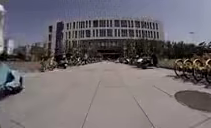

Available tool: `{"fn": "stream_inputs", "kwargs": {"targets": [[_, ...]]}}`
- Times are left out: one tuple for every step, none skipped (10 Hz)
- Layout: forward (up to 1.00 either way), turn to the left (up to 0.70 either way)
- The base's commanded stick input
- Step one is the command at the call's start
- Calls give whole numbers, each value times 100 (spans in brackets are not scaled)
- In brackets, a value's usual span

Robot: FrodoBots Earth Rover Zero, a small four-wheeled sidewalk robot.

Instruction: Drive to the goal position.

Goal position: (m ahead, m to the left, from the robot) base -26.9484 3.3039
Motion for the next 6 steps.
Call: {"fn": "stream_inputs", "kwargs": {"targets": [[100,0],[100,0],[100,0],[100,0],[100,0],[100,0]]}}
